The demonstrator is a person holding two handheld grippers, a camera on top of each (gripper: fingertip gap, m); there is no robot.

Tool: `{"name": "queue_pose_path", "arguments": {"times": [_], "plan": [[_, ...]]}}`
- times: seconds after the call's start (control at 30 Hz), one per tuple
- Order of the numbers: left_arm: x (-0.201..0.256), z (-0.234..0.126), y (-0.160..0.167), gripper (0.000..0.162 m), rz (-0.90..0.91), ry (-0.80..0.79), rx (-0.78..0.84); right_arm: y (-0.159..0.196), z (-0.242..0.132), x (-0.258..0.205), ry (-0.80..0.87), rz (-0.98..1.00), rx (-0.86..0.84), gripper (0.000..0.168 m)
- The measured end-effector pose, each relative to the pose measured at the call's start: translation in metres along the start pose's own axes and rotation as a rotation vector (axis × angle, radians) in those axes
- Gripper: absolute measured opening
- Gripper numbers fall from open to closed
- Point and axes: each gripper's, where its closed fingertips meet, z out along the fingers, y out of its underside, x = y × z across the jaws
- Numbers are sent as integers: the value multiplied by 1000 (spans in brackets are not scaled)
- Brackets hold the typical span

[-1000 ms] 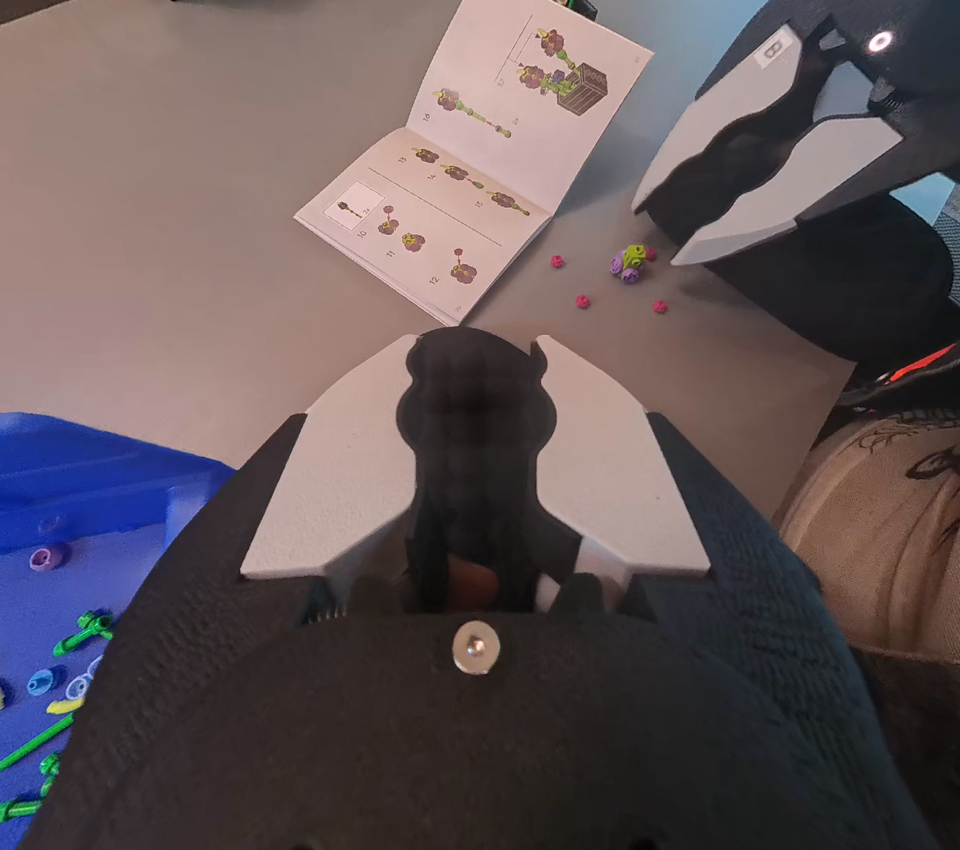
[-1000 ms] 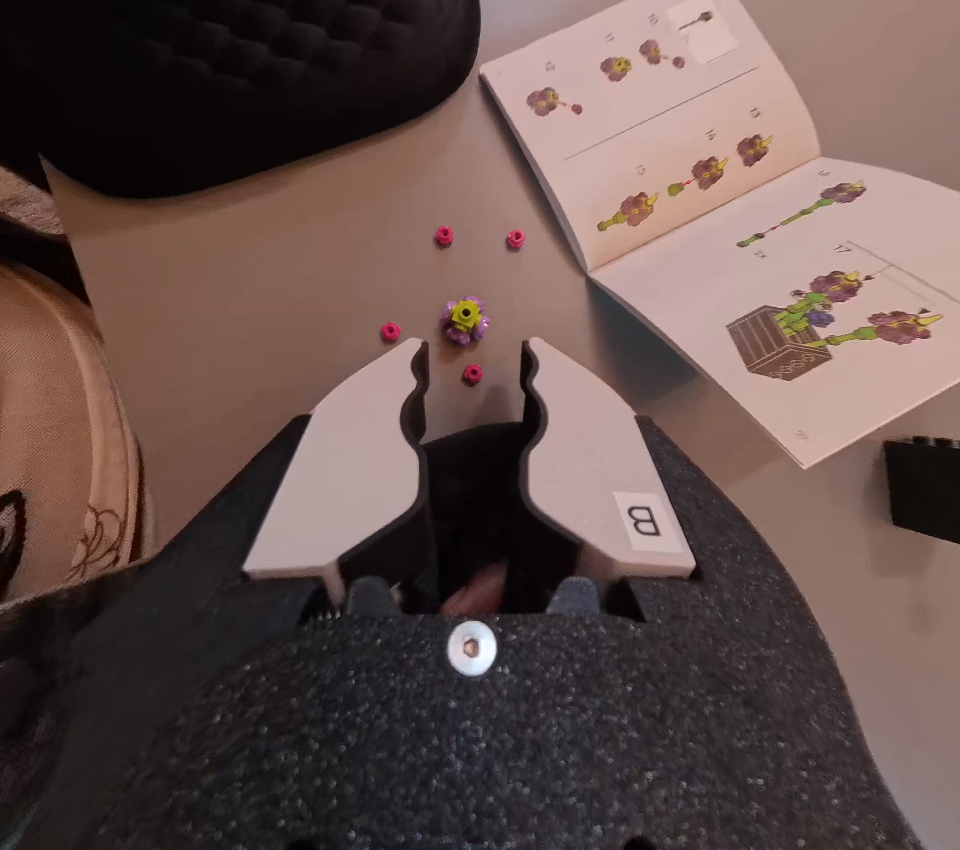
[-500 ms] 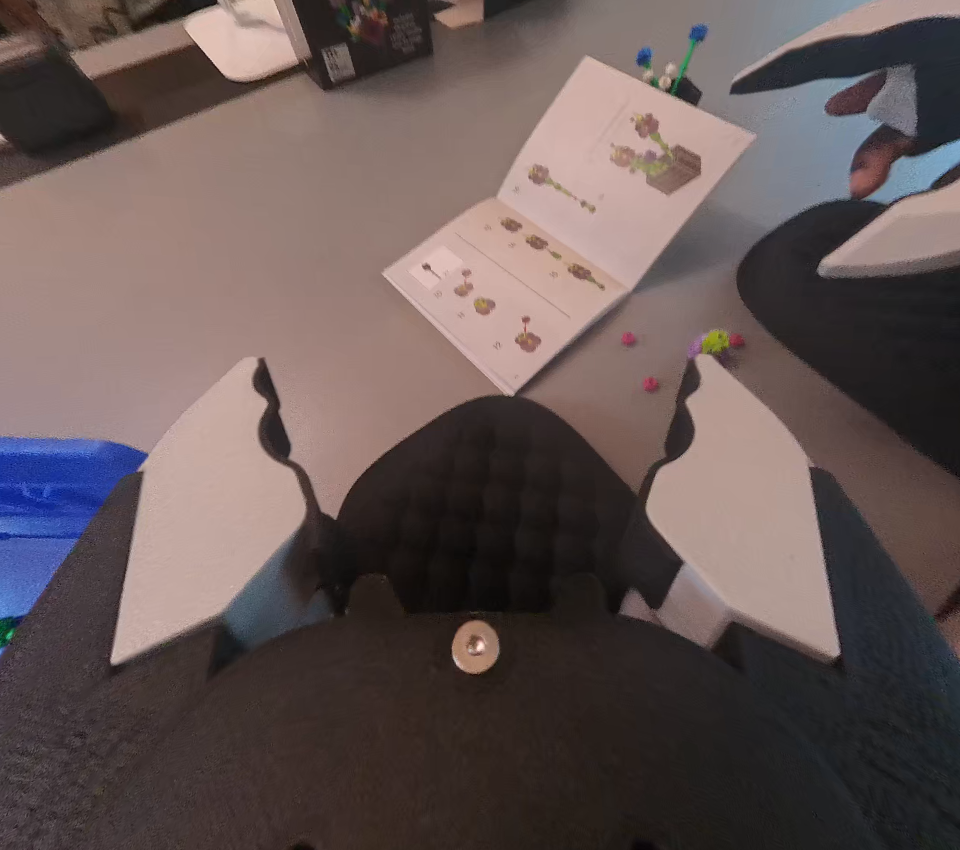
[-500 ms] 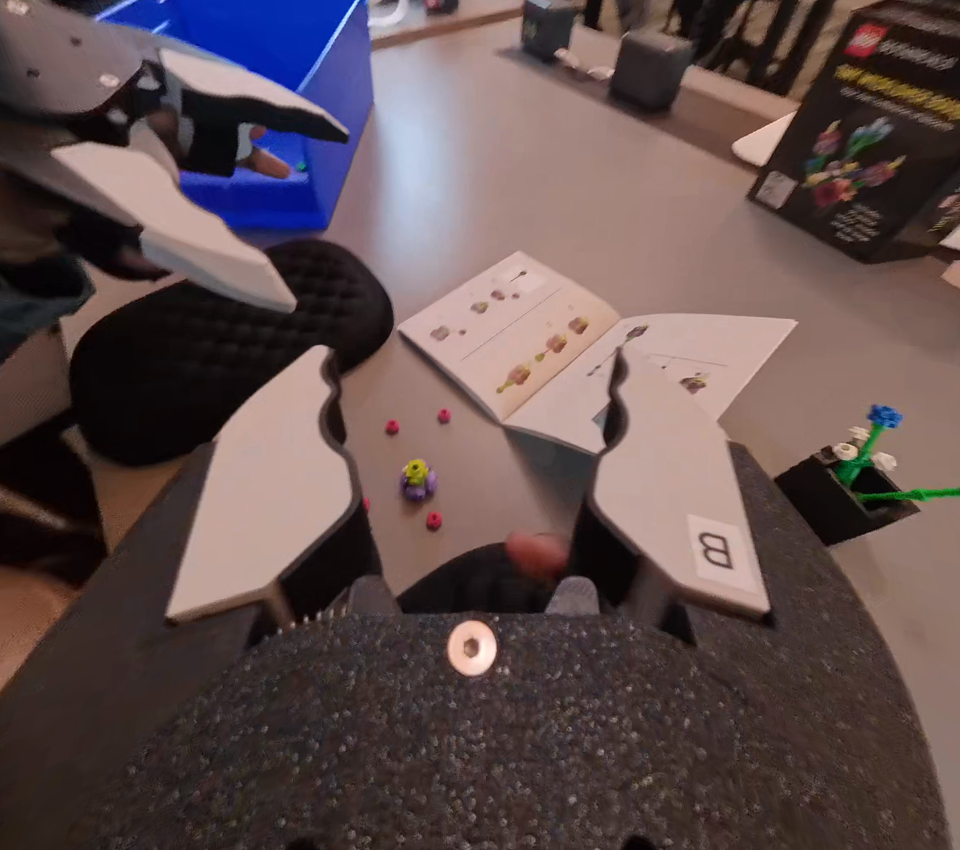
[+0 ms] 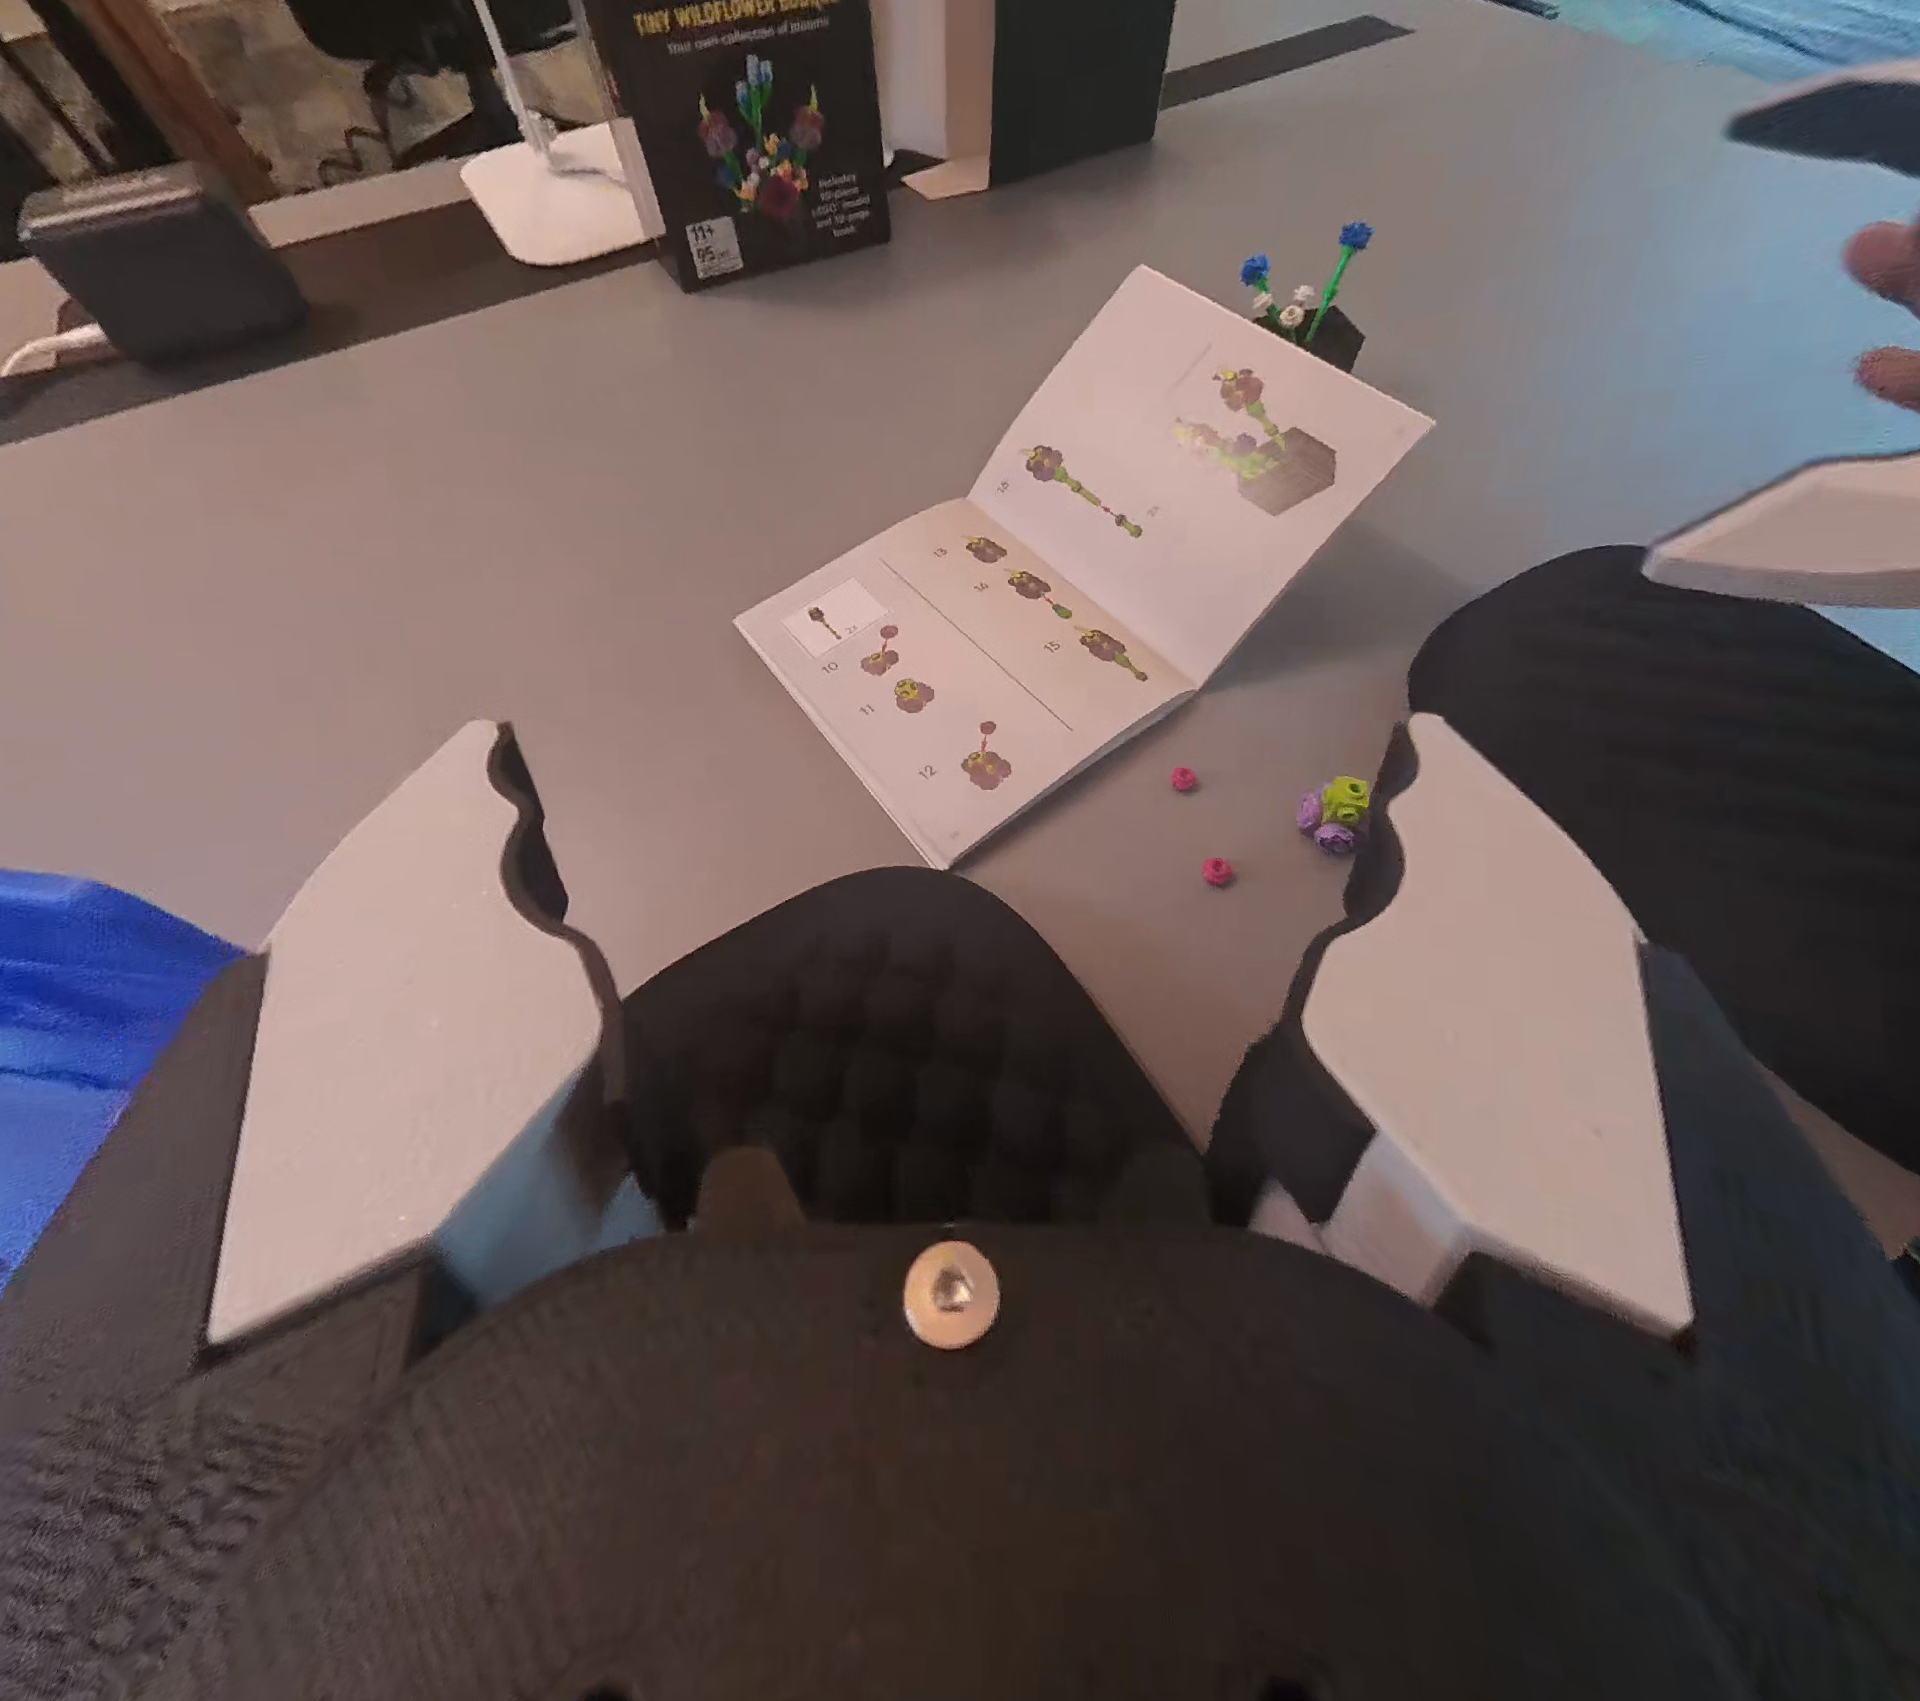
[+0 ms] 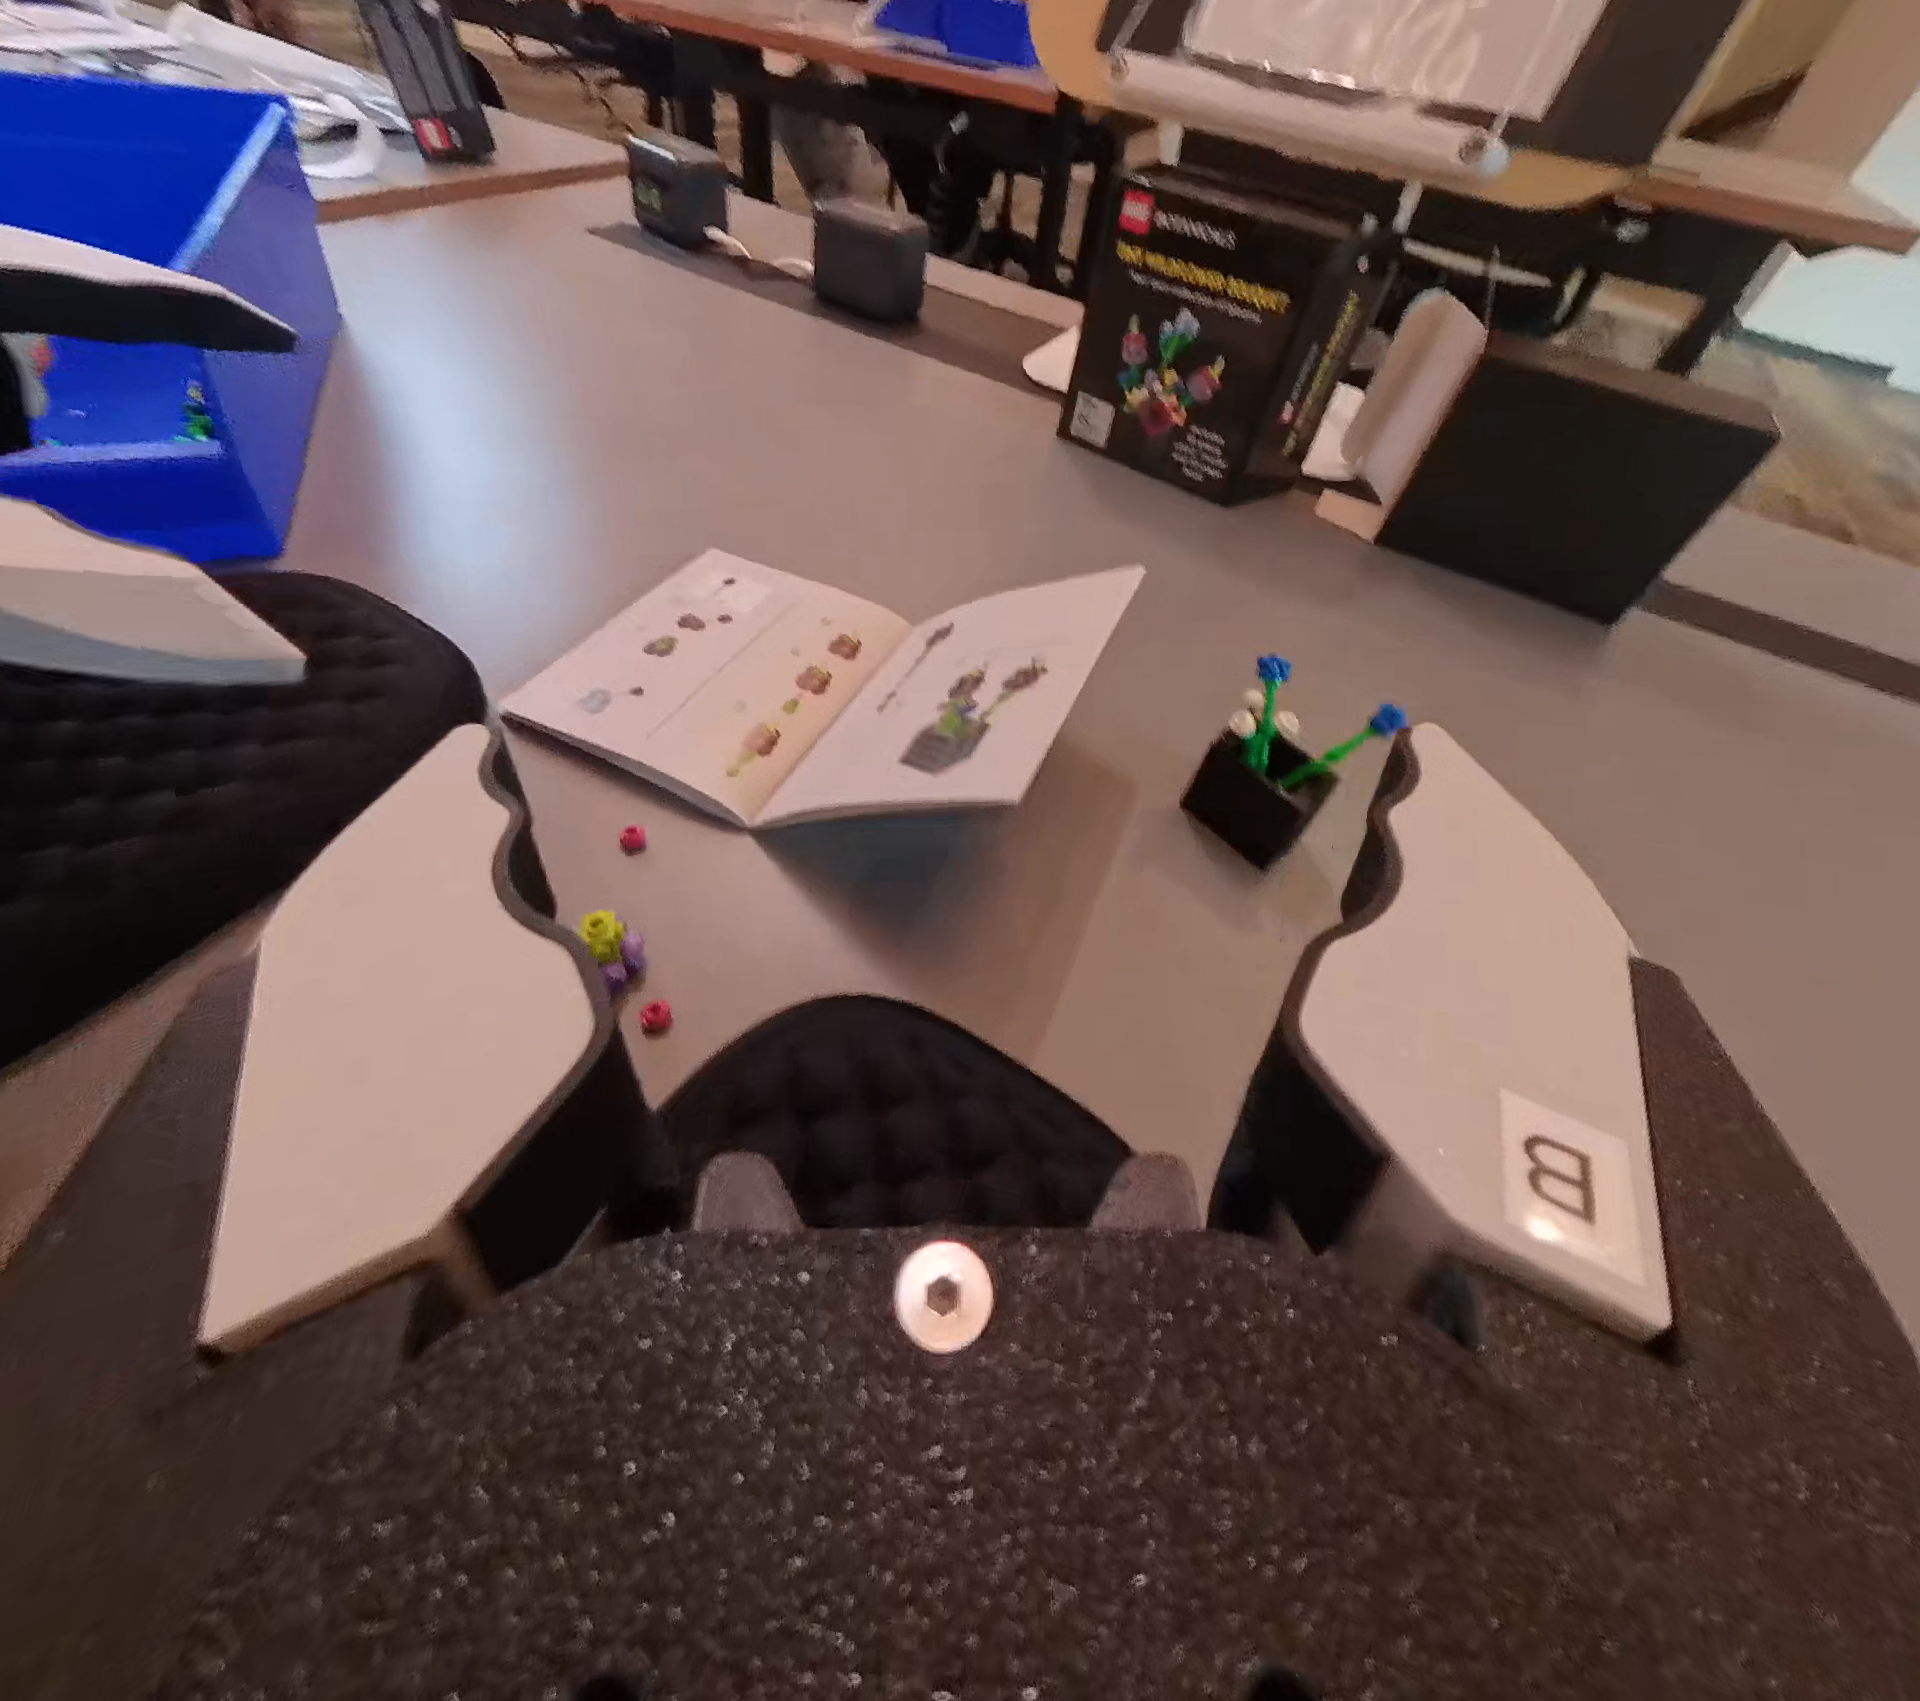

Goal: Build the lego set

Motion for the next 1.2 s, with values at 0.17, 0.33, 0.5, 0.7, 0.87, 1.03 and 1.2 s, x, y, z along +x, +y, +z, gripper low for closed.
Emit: {"name": "queue_pose_path", "arguments": {"times": [0.17, 0.33, 0.5, 0.7, 0.87, 1.03, 1.2], "plan": [[-22, -9, -4, 145, -33, -168, 40, 9, -12, 21, 113, 4, -59, 147], [-24, -16, 2, 145, -42, -203, 38, 9, -18, 21, 122, -2, -70, 147], [-9, -18, 9, 145, -13, -176, 25, 6, -22, 10, 100, -25, -71, 147], [-6, -21, 10, 145, 39, -189, 6, 2, -27, 0, 74, -41, -86, 147], [-13, -30, 4, 135, 93, -224, 58, -1, -30, -2, 47, -45, -89, 123], [-5, -48, -18, 6, 145, -165, 234, -7, -34, -12, -33, -66, -43, 52], [-15, -47, -5, 0, 236, -237, 106, -6, -33, -17, -32, -138, -32, 0]]}}
